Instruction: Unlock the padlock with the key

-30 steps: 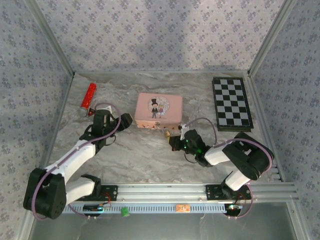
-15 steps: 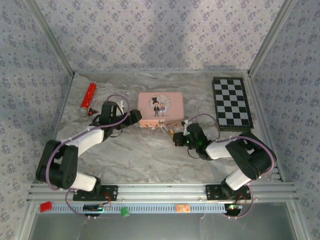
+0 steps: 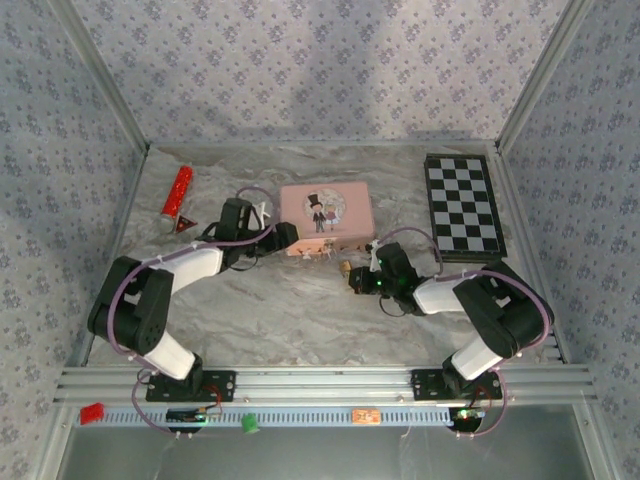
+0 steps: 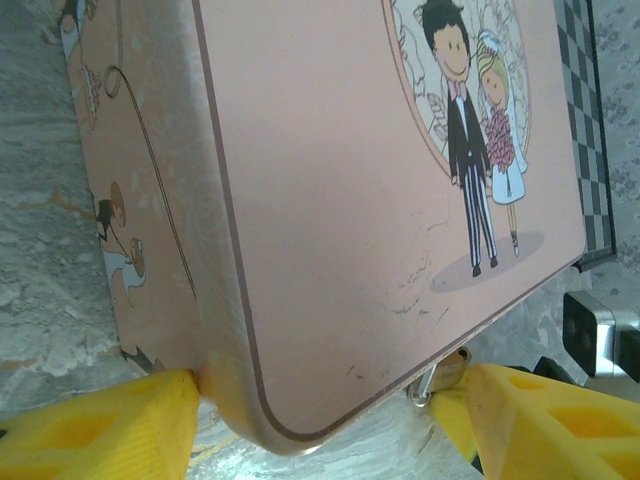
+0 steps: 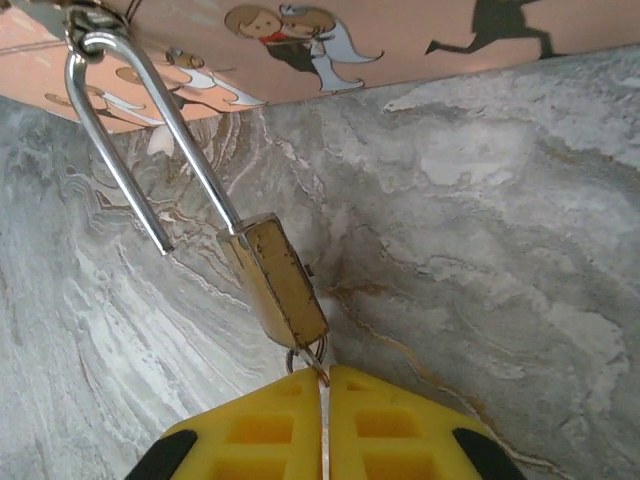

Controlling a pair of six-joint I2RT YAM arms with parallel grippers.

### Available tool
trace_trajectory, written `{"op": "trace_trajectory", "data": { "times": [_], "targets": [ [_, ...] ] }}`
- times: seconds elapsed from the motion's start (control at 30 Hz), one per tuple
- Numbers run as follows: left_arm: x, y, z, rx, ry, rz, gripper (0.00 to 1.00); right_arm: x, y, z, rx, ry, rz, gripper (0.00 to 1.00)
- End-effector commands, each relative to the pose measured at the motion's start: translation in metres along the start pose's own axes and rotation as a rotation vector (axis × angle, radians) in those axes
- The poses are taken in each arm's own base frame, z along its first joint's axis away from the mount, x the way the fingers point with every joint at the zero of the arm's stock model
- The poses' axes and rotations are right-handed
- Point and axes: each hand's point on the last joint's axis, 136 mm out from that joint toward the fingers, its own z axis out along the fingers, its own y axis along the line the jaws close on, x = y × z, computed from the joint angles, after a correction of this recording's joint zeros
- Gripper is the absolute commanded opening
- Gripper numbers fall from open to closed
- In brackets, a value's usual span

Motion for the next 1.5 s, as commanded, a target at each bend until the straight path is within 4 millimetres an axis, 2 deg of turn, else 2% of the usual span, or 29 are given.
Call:
{"op": "trace_trajectory", "data": {
  "times": [0.0,0.2,0.4,0.57,0.87,1.23,1.47],
  "targets": [
    [0.007,-0.007,0.003,0.027,0.036,0.012,0.71,0.002,-0.002,-0.008,0.023,0.035,-0.046,0.13],
    [0.012,-0.007,0.004,0.032,0.041,0.004,0.7,-0.012,-0.002,-0.03,0.089,0.01,-0.163,0.23],
    [0.017,-0.012,0.009,0.038,0.034,-0.005,0.68,-0.035,0.019,-0.042,0.062,-0.012,-0.261,0.28],
    [0.022,-0.016,0.015,-0.001,-0.014,-0.008,0.67,-0.046,0.03,-0.032,-0.029,0.022,-0.238,0.29],
    [0.03,-0.02,0.018,-0.001,-0.01,-0.011,0.67,-0.063,0.028,-0.017,-0.111,0.027,-0.148,0.3],
    [0.029,-0.019,0.017,-0.01,-0.025,-0.009,0.67,-0.069,0.038,0.01,-0.195,0.007,-0.108,0.31],
    [0.028,-0.02,0.016,-0.008,-0.029,-0.004,0.67,-0.067,0.03,0.02,-0.157,0.011,-0.11,0.32]
  ]
}}
